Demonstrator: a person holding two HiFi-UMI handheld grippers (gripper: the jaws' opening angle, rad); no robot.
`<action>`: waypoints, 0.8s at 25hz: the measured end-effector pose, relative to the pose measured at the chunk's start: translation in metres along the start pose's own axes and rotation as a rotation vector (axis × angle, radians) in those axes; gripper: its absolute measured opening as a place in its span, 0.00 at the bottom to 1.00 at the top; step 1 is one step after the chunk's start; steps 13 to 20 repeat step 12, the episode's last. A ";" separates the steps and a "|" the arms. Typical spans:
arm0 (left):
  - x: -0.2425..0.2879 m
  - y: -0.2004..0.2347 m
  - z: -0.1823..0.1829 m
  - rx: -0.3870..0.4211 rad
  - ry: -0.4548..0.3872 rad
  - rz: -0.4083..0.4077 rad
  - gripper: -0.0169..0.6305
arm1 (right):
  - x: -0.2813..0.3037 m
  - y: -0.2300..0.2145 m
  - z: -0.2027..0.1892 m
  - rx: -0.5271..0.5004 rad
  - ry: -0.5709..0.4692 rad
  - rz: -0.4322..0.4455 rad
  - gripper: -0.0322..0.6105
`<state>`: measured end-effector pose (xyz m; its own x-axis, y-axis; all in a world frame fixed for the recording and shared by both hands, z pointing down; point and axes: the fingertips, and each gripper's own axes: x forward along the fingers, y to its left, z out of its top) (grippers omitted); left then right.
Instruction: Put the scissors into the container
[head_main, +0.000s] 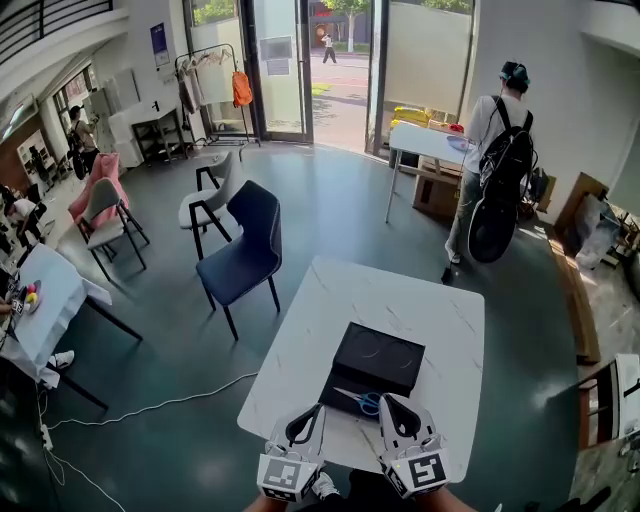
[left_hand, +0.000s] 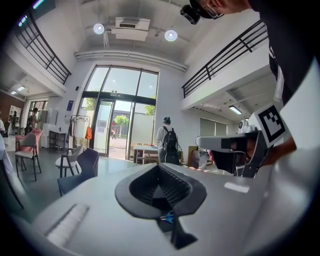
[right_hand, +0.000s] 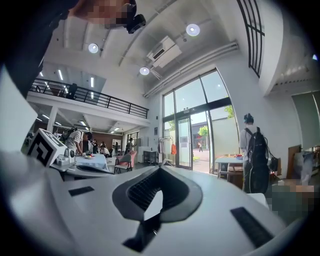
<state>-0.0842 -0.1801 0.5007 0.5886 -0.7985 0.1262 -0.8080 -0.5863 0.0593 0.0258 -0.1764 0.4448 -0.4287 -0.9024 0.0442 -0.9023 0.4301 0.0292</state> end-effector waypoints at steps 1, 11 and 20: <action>-0.001 0.000 0.001 0.002 -0.002 -0.001 0.04 | -0.001 0.001 0.001 -0.005 -0.003 0.001 0.06; -0.007 -0.002 -0.016 0.002 0.019 0.013 0.04 | -0.006 0.010 -0.004 -0.035 0.012 0.001 0.06; -0.008 -0.005 -0.017 -0.006 0.017 0.008 0.04 | -0.007 0.009 -0.006 -0.036 0.018 -0.003 0.06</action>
